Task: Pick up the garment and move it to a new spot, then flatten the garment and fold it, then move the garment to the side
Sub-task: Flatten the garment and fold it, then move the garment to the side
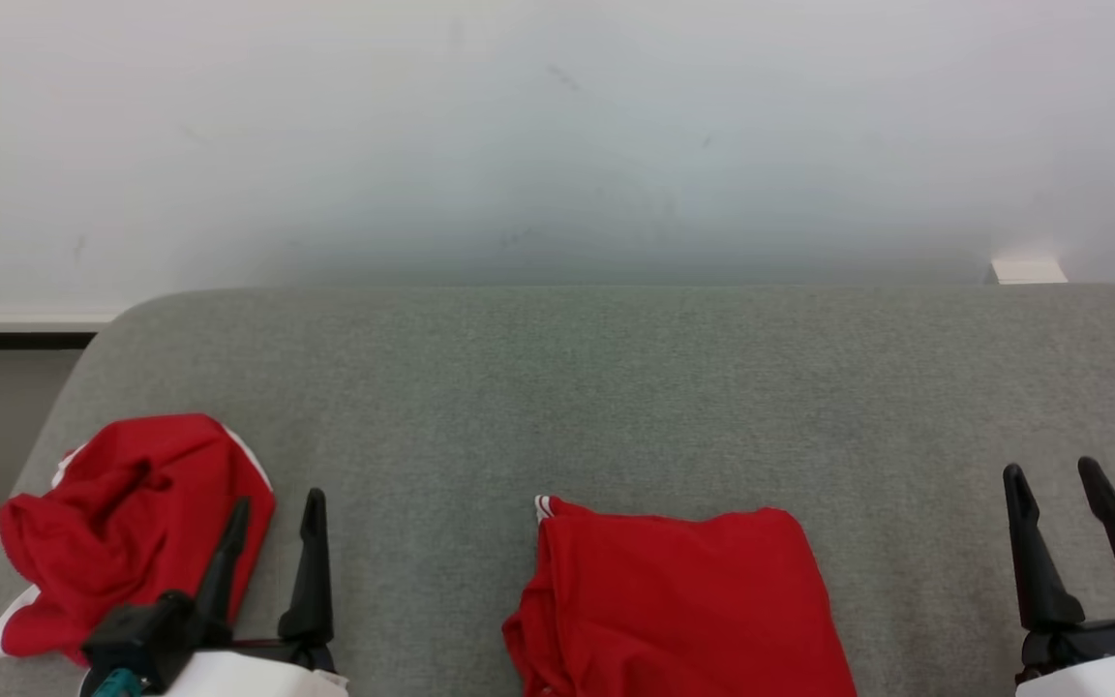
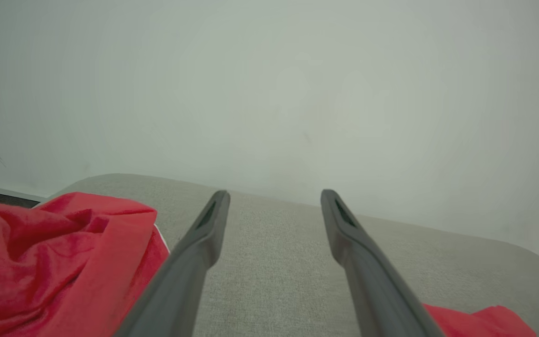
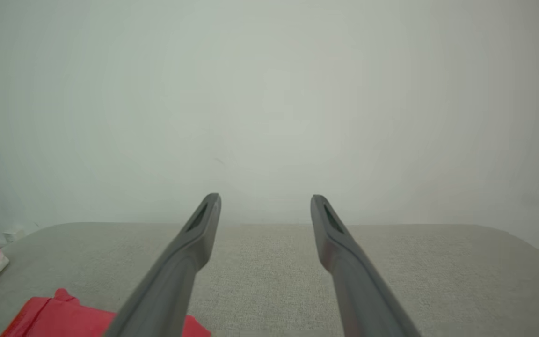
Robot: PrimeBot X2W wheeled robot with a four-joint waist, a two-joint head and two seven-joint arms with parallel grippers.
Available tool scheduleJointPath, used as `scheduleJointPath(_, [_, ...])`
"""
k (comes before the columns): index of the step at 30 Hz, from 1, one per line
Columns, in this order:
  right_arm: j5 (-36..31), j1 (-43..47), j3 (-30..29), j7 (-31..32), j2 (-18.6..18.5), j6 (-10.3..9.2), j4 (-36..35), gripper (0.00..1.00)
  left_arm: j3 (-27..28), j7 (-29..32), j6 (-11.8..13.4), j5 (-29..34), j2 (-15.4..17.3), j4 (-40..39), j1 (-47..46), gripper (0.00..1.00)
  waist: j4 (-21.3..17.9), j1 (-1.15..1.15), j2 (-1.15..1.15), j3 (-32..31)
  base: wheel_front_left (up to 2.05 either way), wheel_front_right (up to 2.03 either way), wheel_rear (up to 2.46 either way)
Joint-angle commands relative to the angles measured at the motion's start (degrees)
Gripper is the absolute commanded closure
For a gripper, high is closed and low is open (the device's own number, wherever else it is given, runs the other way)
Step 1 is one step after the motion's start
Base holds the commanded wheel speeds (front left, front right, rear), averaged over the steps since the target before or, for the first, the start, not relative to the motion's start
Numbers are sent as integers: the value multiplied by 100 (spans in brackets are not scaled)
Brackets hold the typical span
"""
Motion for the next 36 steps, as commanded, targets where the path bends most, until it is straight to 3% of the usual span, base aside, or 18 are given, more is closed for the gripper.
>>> scheduleJointPath(1, [-136, 89, -33, -56, 39, -10, 105, 0, 18, 2, 10, 63, 20, 11, 82, 0, -60, 0, 0, -31, 0, 0, 0])
scheduleJointPath(8, [-468, 205, -29, -167, 210, -10, 489, 0, -15, 2, 48, 270, 19, 83, 145, 0, -141, 0, 0, -144, 0, 0, 0])
scheduleJointPath(23, [-478, 20, 167, -25, 304, -10, 861, 0, -34, 2, 18, 361, 20, 173, 71, 0, -31, 0, 0, -111, 0, 0, 0])
scheduleJointPath(36, [78, -450, 1030, 1580, 371, -11, 1799, 0, -112, 2, 40, 244, 20, 224, 16, 0, 459, 0, 0, -33, 0, 0, 0])
